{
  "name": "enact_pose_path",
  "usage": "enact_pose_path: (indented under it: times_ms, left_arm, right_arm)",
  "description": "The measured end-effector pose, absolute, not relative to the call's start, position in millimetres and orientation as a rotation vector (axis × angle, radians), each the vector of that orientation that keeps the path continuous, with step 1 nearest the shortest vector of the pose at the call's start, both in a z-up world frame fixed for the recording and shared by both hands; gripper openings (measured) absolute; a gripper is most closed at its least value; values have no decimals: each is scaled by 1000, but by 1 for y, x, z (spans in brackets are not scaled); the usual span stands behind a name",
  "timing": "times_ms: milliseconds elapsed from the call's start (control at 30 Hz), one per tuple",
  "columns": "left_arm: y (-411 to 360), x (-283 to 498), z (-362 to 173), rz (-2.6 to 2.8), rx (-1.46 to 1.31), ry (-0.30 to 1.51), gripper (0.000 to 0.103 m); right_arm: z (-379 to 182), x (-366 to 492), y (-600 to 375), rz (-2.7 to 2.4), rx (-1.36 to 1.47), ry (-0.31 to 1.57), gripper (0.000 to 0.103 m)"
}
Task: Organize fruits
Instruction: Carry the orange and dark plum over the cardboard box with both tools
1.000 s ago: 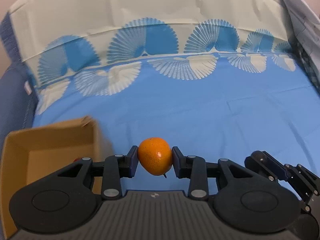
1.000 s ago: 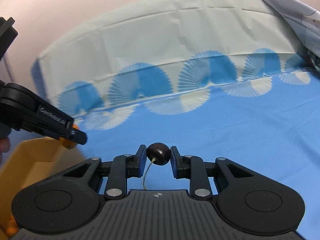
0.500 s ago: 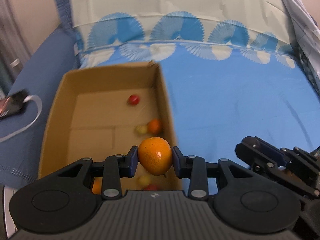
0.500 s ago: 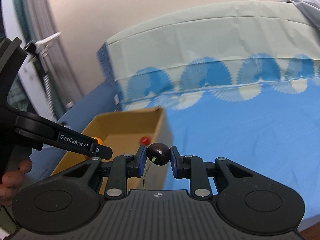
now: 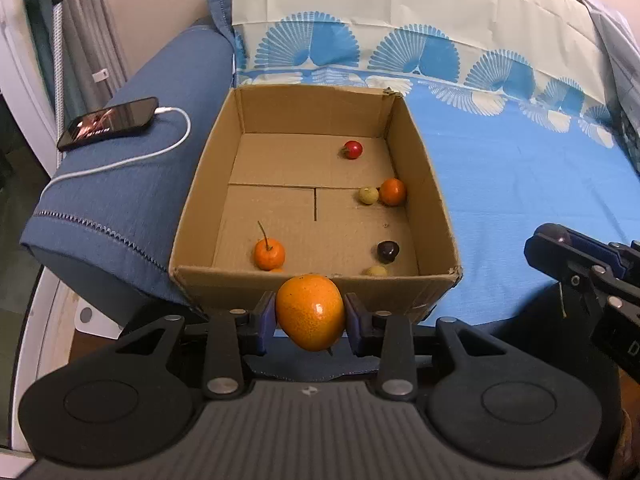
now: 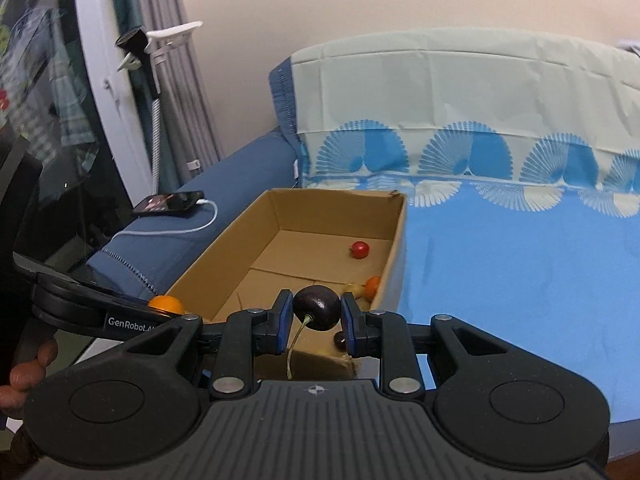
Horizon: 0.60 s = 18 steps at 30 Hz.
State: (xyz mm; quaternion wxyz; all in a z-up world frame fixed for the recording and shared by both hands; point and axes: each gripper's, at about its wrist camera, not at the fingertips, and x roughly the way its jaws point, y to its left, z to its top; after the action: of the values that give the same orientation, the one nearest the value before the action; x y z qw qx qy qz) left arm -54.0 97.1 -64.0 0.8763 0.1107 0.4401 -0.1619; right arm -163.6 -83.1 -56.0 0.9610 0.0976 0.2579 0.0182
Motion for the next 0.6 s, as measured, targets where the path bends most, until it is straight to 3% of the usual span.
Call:
enact_pose_path:
  times_ms: [600]
  left_arm:
    - [107,-40,-74,-348,172,943,40]
  right_arm:
    - [-59,-149,-63,41,132,581,27]
